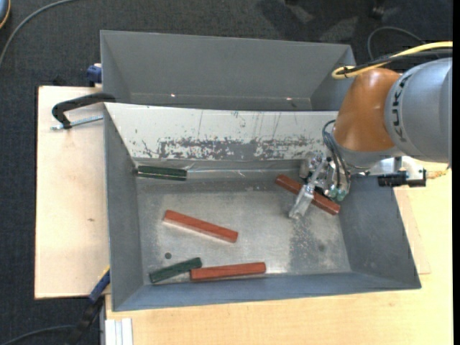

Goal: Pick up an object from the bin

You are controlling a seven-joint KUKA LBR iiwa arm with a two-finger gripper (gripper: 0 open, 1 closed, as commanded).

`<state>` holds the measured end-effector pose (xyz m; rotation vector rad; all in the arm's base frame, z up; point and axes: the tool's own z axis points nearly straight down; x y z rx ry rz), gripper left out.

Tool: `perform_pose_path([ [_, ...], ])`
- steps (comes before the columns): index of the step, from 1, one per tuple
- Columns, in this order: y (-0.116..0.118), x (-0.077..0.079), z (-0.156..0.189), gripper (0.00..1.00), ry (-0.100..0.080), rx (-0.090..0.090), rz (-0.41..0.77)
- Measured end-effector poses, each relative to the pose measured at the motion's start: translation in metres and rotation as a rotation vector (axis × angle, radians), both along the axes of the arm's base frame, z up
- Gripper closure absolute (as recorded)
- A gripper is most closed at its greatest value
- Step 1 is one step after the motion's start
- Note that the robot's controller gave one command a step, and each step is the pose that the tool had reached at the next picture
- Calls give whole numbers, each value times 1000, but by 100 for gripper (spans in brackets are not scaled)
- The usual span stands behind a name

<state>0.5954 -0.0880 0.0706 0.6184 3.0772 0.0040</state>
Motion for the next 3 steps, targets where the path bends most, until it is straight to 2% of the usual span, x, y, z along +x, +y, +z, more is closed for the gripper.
perform_pose_path([
  [1,1,2,2,0,-2,-2,2],
  [2,1,2,1,100,-2,-2,2],
  [3,1,4,34,100,-6,-3,3],
])
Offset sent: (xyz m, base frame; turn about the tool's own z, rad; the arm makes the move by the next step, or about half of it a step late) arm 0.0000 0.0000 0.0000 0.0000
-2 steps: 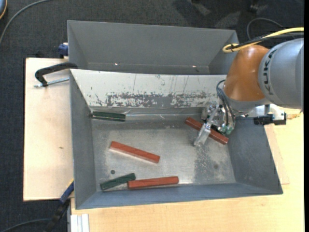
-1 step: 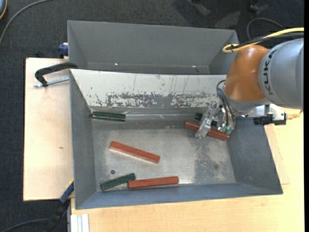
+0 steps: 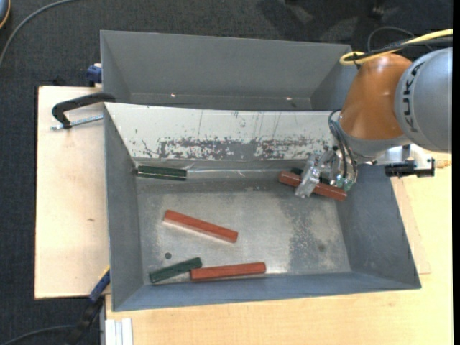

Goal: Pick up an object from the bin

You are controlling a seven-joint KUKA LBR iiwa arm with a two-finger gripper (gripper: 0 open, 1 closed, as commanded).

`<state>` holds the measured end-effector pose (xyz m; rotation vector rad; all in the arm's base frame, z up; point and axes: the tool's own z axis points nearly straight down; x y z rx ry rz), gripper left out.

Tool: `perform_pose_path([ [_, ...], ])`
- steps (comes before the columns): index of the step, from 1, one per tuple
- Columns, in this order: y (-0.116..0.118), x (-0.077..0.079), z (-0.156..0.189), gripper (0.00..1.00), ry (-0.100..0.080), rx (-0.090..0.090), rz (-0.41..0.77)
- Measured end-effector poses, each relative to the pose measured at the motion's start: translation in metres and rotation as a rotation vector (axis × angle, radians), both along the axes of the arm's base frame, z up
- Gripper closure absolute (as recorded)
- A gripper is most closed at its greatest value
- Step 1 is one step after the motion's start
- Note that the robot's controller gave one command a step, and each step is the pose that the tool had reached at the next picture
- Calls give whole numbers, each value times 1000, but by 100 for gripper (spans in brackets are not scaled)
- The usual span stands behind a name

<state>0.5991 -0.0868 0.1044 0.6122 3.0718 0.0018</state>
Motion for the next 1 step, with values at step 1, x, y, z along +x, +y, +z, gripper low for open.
perform_pose_path([
  [1,0,2,13,100,1,0,1],
])
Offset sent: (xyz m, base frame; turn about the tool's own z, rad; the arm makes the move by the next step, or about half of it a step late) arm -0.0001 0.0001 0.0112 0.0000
